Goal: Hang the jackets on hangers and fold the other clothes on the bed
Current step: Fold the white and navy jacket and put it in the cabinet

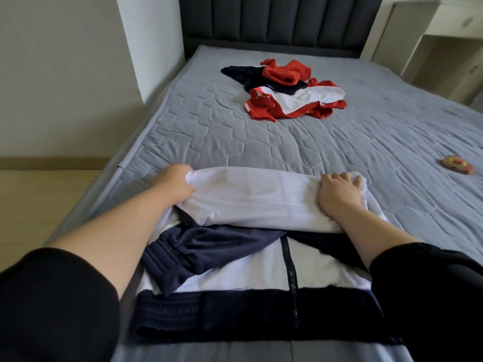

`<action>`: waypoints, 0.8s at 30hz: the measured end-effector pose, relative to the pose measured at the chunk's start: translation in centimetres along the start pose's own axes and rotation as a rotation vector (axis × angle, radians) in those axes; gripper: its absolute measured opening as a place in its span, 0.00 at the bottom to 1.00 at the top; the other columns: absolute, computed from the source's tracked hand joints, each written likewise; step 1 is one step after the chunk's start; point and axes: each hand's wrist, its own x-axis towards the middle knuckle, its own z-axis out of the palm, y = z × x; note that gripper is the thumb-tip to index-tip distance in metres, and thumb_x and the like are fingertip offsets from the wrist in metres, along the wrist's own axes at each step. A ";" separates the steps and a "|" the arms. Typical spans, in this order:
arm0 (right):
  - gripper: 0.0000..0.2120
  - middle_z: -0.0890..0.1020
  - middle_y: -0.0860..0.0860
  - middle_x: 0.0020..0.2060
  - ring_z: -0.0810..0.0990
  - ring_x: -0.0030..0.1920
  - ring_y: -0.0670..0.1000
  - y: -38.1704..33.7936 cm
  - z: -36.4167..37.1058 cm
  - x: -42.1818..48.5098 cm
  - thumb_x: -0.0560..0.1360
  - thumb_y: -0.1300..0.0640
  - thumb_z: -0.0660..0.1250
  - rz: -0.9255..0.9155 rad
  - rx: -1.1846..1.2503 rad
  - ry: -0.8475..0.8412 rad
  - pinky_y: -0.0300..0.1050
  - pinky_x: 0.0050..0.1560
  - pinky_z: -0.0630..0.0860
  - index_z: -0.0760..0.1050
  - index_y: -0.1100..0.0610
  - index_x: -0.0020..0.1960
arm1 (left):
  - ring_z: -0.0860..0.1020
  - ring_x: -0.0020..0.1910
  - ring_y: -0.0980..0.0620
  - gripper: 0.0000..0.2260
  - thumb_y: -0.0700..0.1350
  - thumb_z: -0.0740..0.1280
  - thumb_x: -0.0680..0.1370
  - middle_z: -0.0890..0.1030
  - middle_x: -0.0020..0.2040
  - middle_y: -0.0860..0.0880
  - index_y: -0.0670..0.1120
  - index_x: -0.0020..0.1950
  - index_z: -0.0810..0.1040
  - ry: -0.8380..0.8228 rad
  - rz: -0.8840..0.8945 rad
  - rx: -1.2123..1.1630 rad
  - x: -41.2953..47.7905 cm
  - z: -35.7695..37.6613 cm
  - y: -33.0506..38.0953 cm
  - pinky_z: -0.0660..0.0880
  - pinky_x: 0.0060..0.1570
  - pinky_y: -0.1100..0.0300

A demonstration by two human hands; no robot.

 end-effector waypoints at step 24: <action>0.12 0.76 0.57 0.35 0.75 0.40 0.60 7.1 -5.6 -16.4 0.61 0.71 0.65 -0.179 0.263 0.247 0.45 0.36 0.61 0.67 0.57 0.37 | 0.80 0.32 0.43 0.19 0.28 0.72 0.51 0.79 0.34 0.47 0.44 0.37 0.78 0.354 0.733 0.309 -15.6 -3.6 -3.0 0.70 0.26 0.60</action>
